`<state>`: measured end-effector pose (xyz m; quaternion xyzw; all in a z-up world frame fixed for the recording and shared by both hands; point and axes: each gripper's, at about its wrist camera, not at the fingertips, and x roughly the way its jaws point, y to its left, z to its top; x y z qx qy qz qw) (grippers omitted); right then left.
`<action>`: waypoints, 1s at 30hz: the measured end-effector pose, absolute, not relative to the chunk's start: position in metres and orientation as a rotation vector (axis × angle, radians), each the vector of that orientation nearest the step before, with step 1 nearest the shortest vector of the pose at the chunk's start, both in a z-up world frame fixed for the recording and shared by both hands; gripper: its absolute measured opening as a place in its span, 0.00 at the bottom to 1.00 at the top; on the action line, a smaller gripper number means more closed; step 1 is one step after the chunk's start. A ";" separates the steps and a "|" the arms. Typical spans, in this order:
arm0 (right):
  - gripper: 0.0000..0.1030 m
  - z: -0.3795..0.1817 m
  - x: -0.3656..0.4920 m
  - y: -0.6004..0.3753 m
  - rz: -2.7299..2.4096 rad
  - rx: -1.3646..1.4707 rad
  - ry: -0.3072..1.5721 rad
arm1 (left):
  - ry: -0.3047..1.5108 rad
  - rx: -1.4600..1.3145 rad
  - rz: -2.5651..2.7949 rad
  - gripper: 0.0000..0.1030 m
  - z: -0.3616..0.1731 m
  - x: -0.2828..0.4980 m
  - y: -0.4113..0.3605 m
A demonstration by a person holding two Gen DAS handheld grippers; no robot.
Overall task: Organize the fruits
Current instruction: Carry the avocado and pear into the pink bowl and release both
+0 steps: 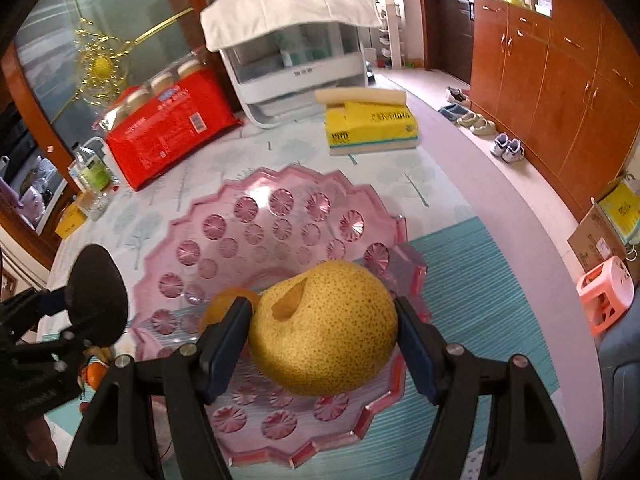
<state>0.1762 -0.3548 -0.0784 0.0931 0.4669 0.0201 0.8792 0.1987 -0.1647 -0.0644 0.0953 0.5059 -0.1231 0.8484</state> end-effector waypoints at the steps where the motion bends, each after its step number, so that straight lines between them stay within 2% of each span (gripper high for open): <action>1: 0.69 -0.082 0.179 -0.355 0.037 0.194 0.979 | 1.072 0.210 -0.259 0.60 -0.070 0.201 -0.167; 13: 0.70 -0.106 0.200 -0.342 0.001 0.157 1.022 | 1.128 0.254 -0.293 0.60 -0.107 0.222 -0.180; 27: 0.71 -0.123 0.207 -0.338 -0.011 0.186 1.087 | 1.150 0.256 -0.295 0.61 -0.116 0.225 -0.184; 28: 0.71 -0.123 0.207 -0.339 -0.011 0.194 1.090 | 1.145 0.251 -0.300 0.63 -0.114 0.225 -0.184; 30: 0.71 -0.123 0.206 -0.340 -0.011 0.202 1.092 | 1.132 0.242 -0.295 0.77 -0.109 0.224 -0.184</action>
